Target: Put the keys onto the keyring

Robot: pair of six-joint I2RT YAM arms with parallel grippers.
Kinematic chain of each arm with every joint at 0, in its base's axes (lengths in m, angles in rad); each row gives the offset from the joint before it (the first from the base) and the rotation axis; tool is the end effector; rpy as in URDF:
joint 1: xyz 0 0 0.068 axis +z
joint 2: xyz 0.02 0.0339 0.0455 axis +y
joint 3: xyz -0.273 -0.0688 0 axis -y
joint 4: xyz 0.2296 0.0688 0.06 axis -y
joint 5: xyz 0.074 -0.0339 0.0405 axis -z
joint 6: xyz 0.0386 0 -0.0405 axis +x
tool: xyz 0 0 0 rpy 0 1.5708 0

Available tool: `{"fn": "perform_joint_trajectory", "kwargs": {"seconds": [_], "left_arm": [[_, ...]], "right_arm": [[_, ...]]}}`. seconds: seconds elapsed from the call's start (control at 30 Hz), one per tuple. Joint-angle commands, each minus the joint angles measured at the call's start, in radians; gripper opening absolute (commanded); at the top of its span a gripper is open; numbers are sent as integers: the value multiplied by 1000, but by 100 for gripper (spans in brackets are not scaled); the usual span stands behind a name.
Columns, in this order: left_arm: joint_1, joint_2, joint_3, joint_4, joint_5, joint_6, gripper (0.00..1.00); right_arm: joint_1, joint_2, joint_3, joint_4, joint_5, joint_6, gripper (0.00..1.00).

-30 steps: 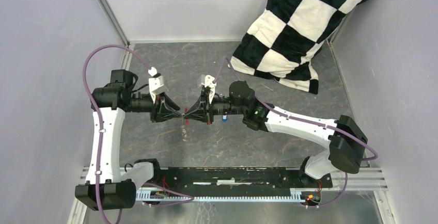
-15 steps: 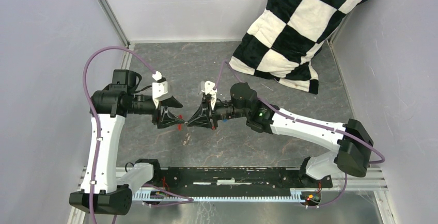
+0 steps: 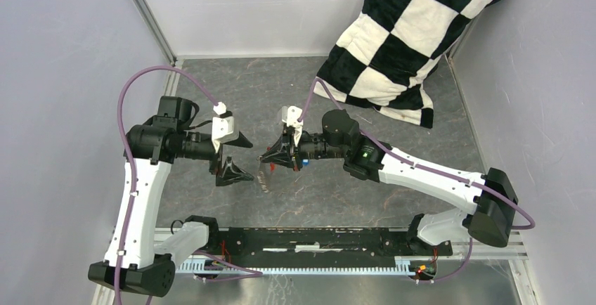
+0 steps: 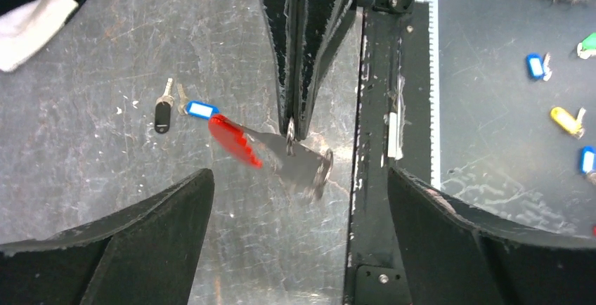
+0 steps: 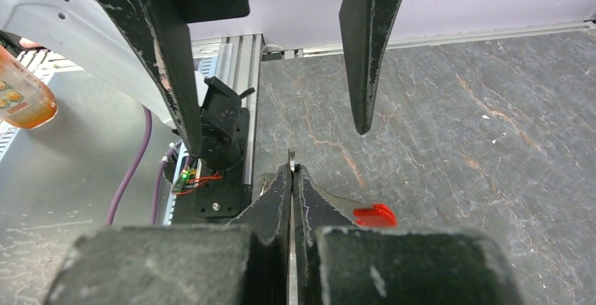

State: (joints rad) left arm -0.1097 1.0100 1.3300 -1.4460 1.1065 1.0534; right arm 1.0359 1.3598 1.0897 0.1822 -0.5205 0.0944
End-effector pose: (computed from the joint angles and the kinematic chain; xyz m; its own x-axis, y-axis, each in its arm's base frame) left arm 0.1087 -0.0467 0.3915 -0.0688 0.3991 -0.9143 0.9932 0.1134 -0.0253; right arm 0.1401 0.2741 0.3676 -0.1387 -0.0737 -0.9876 -0.9903 0.0231 0.1374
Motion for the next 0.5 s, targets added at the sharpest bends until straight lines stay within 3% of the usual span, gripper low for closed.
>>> {"fn": "perform_joint_trajectory", "kwargs": {"seconds": [0.0, 0.07, 0.13, 0.27, 0.4, 0.47], "left_arm": [[-10, -14, 1, 125, 29, -224, 100], [-10, -12, 2, 141, 35, -260, 100], [-10, -24, 7, 62, 56, -129, 100], [-11, -71, -27, 81, 65, -103, 95], [-13, -52, -27, 81, 74, -92, 62], [-17, -35, -24, 81, 76, -91, 51]], "right_arm": [[-2, -26, 57, 25, 21, -20, 0], [-3, -27, 57, 26, 26, -20, 0], [-1, -30, 54, 31, 29, -22, 0], [-1, -33, 47, 41, 29, -17, 0], [-1, -23, 56, 43, 11, -17, 0], [2, -19, 63, 40, 2, -16, 0]]}}
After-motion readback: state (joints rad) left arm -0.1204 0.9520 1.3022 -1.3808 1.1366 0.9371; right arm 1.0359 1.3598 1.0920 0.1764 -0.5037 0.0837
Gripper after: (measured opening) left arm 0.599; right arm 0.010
